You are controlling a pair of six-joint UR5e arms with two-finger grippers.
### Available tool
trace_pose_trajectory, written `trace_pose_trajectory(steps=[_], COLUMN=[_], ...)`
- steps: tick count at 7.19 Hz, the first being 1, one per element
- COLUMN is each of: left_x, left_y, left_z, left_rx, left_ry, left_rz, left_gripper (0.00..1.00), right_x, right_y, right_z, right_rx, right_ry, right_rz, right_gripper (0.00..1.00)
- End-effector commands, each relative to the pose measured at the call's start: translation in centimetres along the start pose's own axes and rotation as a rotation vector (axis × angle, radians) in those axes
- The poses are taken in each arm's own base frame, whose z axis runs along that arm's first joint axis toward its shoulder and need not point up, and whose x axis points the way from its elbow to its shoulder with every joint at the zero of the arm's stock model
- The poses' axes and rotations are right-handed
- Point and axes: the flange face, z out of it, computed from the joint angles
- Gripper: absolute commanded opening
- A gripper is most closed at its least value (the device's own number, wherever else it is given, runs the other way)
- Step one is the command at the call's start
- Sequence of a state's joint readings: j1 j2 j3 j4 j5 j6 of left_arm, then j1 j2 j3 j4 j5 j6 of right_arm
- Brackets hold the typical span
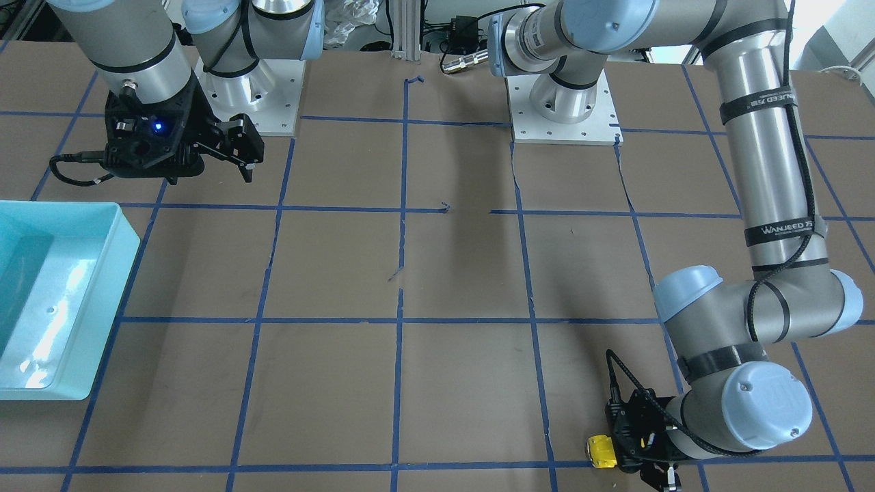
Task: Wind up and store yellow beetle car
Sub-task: 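Keep dragging the car backward toward the robot with the left gripper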
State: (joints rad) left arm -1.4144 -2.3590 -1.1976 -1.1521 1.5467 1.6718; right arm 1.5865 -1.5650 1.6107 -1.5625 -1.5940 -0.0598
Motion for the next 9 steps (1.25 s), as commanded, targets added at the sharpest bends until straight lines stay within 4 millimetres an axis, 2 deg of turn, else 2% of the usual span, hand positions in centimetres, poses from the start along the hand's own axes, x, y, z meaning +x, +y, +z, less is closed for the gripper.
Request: trace_pose_trajectory(steps=[1, 3, 9], left_x=[-0.1, -0.1, -0.1], left_y=[0.3, 1.7, 2.5], left_z=[0.0, -0.1, 0.0], left_rx=[0.002, 0.004, 0.002], left_ry=[-0.001, -0.004, 0.0], left_rz=[0.006, 0.035, 0.048], left_gripper=[0.0, 0.0, 0.0], right_x=[-0.6, -1.1, -1.1], right_y=[0.1, 0.1, 0.1], right_z=[-0.2, 0.0, 0.2], right_rx=[0.011, 0.008, 0.004], right_ry=[0.001, 0.0, 0.0], right_rz=[-0.009, -0.019, -0.027], right_gripper=[1.0, 1.0, 1.0])
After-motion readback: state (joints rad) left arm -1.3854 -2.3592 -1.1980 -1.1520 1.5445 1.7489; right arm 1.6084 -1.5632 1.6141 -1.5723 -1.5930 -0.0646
